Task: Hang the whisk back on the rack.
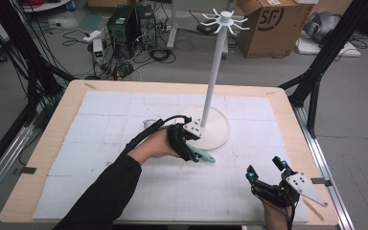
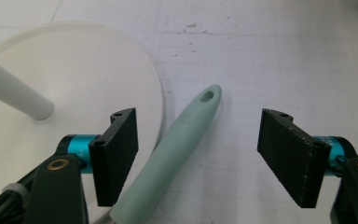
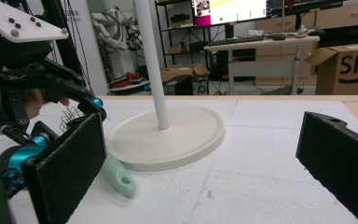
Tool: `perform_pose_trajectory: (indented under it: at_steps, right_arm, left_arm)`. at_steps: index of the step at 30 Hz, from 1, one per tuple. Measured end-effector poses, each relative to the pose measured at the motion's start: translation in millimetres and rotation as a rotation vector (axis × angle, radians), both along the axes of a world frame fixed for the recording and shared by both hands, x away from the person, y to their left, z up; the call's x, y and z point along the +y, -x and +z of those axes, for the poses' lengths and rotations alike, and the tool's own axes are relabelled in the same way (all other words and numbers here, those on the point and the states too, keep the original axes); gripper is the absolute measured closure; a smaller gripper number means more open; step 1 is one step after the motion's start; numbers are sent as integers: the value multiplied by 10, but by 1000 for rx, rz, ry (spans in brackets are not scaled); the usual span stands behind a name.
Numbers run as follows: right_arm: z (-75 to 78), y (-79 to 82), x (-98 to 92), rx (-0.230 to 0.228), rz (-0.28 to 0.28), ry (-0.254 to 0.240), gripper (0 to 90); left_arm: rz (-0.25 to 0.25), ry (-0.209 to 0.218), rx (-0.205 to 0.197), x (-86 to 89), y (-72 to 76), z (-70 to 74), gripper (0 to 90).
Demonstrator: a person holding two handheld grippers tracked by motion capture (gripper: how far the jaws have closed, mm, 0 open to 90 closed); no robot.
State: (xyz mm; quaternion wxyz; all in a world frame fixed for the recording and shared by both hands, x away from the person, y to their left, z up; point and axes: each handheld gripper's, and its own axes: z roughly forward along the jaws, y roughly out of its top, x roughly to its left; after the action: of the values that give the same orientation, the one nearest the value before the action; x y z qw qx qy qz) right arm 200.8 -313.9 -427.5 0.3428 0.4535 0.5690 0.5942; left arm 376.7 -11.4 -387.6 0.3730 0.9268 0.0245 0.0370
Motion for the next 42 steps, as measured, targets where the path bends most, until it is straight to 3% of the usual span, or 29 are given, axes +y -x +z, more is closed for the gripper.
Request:
perform_pose_trajectory:
  at_steps: [13, 15, 17, 20, 24, 26, 30, 42]
  right_arm:
    - [-4, -4, -18, 5, 0, -6, 4]
    - [-3, -3, -17, 3, 1, -6, 4]
    - [-2, 1, -18, 3, 2, -4, 4]
    - [-4, 0, -23, 2, 0, -5, 3]
    - [-12, -5, -50, 6, -1, -10, 4]
    - [-16, -9, -60, 11, -4, -18, 4]
    - [-22, -12, -76, 15, -5, -30, 4]
    - [-33, -23, -60, 24, -2, -28, 4]
  left_arm:
    - [-87, -117, -52, -12, -69, -215, 370]
    - [-96, -158, -66, -22, -82, -239, 370]
    - [-118, -218, -108, -56, -99, -243, 372]
    - [-142, -210, -107, -96, -126, -221, 378]
    - [-174, -247, -108, -123, -178, -259, 399]
    - [-185, -243, -99, -118, -212, -277, 419]
    - [-208, -289, -100, -139, -256, -303, 438]
    - [-262, -343, -87, -118, -257, -332, 554]
